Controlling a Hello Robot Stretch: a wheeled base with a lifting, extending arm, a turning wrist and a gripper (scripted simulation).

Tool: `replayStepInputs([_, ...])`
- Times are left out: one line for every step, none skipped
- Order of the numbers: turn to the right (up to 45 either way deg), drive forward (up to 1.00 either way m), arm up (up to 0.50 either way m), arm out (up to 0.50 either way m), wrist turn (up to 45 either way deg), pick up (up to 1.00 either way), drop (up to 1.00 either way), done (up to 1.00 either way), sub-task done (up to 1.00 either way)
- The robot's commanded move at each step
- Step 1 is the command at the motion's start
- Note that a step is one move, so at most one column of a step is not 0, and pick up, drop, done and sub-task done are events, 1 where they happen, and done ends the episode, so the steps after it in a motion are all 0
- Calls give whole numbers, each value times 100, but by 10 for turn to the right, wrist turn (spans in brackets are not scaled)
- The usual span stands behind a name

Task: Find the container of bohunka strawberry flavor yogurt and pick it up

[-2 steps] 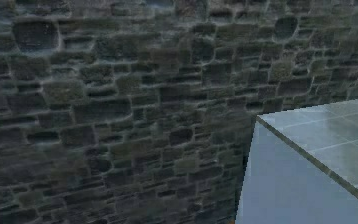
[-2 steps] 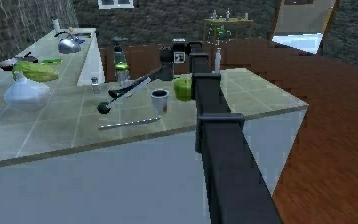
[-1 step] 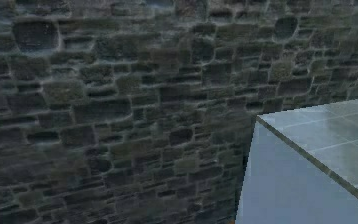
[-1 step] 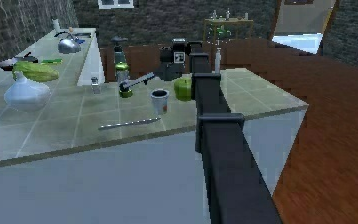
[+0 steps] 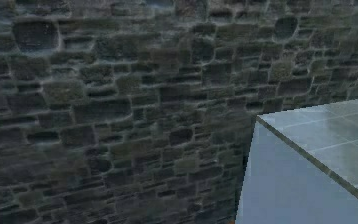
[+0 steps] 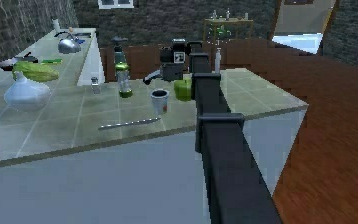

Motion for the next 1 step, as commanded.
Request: replayStepInputs([0, 0, -6, 0, 0, 0, 0, 0, 0])
